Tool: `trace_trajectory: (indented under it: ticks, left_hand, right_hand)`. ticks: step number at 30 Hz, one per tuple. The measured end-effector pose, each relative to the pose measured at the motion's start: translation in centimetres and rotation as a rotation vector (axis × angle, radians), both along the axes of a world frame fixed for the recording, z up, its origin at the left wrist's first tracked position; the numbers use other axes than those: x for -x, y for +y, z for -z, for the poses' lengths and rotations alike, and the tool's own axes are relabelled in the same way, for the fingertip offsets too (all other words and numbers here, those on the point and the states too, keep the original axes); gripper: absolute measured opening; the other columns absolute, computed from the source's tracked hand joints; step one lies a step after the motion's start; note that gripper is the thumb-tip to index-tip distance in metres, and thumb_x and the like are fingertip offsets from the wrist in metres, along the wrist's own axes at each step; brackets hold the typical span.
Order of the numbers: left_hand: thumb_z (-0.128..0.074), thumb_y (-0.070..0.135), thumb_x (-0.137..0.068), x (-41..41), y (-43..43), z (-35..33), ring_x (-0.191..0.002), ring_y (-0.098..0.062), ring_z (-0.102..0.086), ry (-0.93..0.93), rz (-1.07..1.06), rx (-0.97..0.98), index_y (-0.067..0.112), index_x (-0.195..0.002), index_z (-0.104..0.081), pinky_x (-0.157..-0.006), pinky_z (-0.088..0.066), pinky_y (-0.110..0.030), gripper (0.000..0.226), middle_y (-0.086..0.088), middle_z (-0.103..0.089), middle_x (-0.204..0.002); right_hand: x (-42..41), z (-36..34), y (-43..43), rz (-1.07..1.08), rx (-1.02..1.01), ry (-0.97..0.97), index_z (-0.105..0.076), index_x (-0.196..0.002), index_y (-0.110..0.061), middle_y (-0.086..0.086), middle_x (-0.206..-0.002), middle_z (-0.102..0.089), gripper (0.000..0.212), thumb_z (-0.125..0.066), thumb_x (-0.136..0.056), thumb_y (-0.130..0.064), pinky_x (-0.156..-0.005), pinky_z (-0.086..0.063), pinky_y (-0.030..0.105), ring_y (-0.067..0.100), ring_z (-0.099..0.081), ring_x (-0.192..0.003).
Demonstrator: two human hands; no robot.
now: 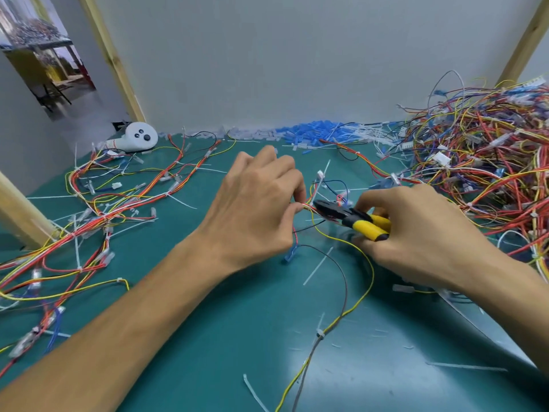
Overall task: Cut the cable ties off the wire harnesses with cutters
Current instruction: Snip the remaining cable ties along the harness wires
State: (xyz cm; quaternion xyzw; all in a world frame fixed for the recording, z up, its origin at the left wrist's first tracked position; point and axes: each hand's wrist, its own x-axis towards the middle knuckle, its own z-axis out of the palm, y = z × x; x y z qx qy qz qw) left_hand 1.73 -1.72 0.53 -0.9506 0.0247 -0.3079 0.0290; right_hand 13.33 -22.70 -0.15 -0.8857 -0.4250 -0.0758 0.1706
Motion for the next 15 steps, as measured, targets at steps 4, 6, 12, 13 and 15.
trace_trajectory:
  ticks: [4,6,12,13,15]
  left_hand:
    - [-0.066,0.025,-0.082,0.35,-0.07,-0.37,-0.089,-0.022,-0.047,-0.034,-0.011,-0.043,0.022,-0.087,-0.065,-0.081,-0.033,-0.036,0.007,0.007,-0.053,-0.087]
    - [-0.066,0.025,-0.081,0.40,-0.10,-0.36,-0.089,-0.021,-0.047,-0.023,-0.022,-0.030,0.022,-0.087,-0.065,-0.081,-0.032,-0.035,0.007,0.008,-0.053,-0.087]
    - [-0.067,0.025,-0.080,0.38,-0.15,-0.29,-0.090,-0.023,-0.050,0.001,-0.033,-0.028,0.022,-0.086,-0.065,-0.081,-0.038,-0.041,0.007,0.006,-0.057,-0.088]
    - [-0.067,0.025,-0.080,0.39,-0.25,-0.29,-0.091,-0.023,-0.050,-0.003,-0.027,-0.035,0.022,-0.086,-0.064,-0.081,-0.039,-0.041,0.007,0.006,-0.057,-0.088]
    - [-0.066,0.024,-0.079,0.38,-0.48,-0.23,-0.090,-0.023,-0.050,-0.011,-0.013,-0.050,0.022,-0.085,-0.064,-0.081,-0.039,-0.041,0.007,0.006,-0.056,-0.088]
  right_hand:
    - [0.20,0.00,0.05,-0.028,-0.027,0.030,-0.064,-0.098,-0.034,0.003,-0.081,-0.071,0.023,-0.071,-0.083,-0.049,-0.070,-0.057,0.042,0.036,-0.065,-0.081]
    - [0.26,-0.05,0.07,-0.037,-0.035,0.031,-0.064,-0.097,-0.034,0.002,-0.082,-0.071,0.023,-0.072,-0.083,-0.051,-0.070,-0.057,0.042,0.036,-0.065,-0.081]
    - [0.49,-0.12,0.10,-0.042,-0.045,0.033,-0.064,-0.095,-0.034,0.000,-0.074,-0.067,0.025,-0.072,-0.083,-0.054,-0.066,-0.055,0.042,0.035,-0.060,-0.074]
    - [0.59,-0.10,0.07,-0.043,-0.046,0.019,-0.063,-0.094,-0.034,-0.001,-0.070,-0.064,0.024,-0.073,-0.083,-0.053,-0.065,-0.055,0.041,0.035,-0.058,-0.071]
    - [0.75,-0.11,0.08,-0.048,-0.038,0.008,-0.061,-0.090,-0.034,-0.002,-0.066,-0.060,0.022,-0.072,-0.084,-0.052,-0.062,-0.053,0.040,0.033,-0.056,-0.067]
